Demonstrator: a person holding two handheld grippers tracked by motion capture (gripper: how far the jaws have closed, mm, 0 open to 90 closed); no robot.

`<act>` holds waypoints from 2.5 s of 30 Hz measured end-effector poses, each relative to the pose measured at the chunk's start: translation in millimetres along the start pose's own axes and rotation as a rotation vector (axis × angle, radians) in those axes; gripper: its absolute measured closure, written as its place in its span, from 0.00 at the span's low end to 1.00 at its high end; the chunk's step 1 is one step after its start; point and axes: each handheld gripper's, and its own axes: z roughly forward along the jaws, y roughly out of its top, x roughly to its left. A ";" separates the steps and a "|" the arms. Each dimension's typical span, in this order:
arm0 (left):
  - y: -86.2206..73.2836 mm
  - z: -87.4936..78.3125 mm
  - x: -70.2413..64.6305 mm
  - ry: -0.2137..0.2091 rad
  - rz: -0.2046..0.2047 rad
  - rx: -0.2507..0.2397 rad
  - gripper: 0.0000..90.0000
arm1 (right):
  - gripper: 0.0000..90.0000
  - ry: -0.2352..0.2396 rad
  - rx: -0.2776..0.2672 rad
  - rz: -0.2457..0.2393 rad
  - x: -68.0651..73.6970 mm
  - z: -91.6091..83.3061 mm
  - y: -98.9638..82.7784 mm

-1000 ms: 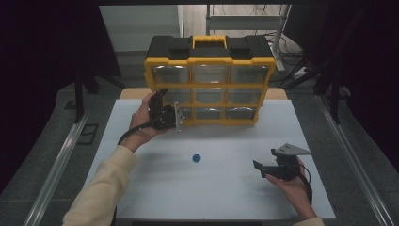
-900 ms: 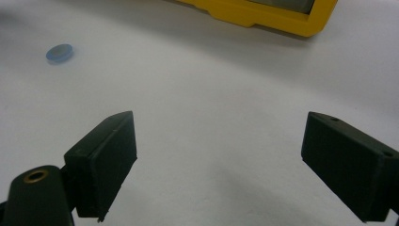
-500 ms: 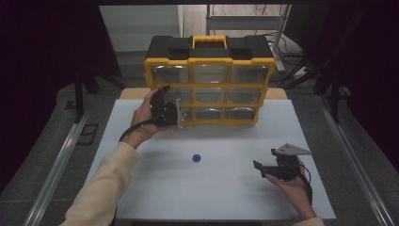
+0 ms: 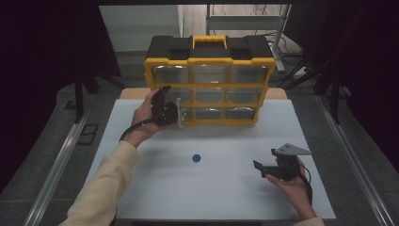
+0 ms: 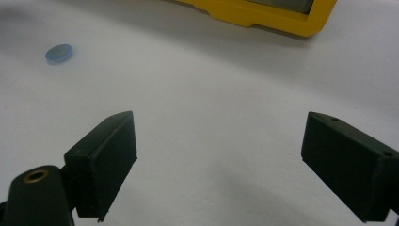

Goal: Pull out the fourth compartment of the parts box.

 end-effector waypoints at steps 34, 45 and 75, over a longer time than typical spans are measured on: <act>-1.6 -3.0 -3.3 0.153 0.055 -0.002 0.63 | 0.13 -0.004 -0.001 -0.006 0.5 -0.4 0.1; -0.1 -3.0 -4.1 0.211 0.098 0.017 0.78 | 0.13 -0.005 -0.001 -0.005 0.4 -0.5 0.1; -2.5 -11.2 -5.4 0.217 0.075 0.000 0.81 | 0.13 -0.006 -0.003 -0.003 -0.5 -0.6 -0.1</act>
